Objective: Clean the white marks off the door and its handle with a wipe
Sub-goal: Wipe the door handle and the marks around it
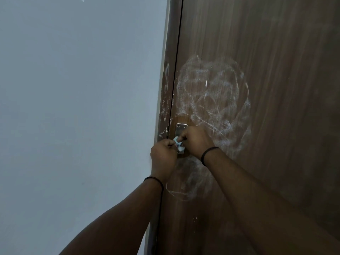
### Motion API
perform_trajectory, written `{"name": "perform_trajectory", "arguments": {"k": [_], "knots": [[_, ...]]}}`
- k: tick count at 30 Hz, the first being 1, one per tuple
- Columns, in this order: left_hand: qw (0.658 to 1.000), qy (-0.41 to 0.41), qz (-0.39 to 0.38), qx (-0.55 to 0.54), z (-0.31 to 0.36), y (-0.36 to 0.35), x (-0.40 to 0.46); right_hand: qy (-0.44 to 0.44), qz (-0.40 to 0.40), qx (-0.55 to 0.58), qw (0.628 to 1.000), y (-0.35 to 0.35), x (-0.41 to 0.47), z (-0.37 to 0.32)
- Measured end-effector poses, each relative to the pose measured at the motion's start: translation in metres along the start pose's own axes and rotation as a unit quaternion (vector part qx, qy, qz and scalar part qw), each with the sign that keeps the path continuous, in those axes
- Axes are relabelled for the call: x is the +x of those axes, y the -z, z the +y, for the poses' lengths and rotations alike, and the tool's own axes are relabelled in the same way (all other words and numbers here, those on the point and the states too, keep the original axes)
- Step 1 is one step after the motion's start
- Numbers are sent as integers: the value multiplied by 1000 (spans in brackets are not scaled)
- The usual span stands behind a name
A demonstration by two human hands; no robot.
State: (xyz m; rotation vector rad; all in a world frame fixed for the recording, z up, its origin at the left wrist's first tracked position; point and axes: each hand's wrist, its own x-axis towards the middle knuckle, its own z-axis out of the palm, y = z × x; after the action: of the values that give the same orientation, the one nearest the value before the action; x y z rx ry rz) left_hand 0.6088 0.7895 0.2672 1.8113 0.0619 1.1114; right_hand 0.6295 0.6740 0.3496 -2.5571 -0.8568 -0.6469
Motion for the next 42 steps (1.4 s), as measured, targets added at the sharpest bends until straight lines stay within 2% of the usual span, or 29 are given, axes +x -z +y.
{"name": "perform_trajectory", "arguments": {"k": [4, 10, 15, 18, 22, 24, 28, 31, 35, 42], "knots": [[1000, -7, -3, 5, 2, 2, -3, 6, 42, -11, 999, -6, -12, 4], [999, -10, -23, 22, -2, 4, -8, -18, 116, 31, 993, -24, -25, 10], [997, 27, -54, 45, -12, 8, -14, -3, 75, -53, 996, -36, -35, 17], [998, 40, -44, 31, -14, 10, -15, -22, 140, -2, 990, -39, -42, 18], [1000, 7, -4, 28, -7, 10, -10, -10, 234, 66, 970, -32, -32, 2], [1000, -16, 18, 14, -1, 9, -8, -10, 217, 74, 973, -27, -22, -7], [998, -52, 44, -19, 6, 7, -7, -39, 104, 9, 994, -28, -6, -14], [996, -81, 33, 4, 6, 6, -2, -42, 65, 43, 996, -26, -3, -12], [998, -51, -6, 23, 10, 4, 3, -70, 99, 168, 978, -21, -4, 1], [996, 79, 7, -52, 15, -5, 3, -143, 135, 132, 971, -30, 9, 5]]}}
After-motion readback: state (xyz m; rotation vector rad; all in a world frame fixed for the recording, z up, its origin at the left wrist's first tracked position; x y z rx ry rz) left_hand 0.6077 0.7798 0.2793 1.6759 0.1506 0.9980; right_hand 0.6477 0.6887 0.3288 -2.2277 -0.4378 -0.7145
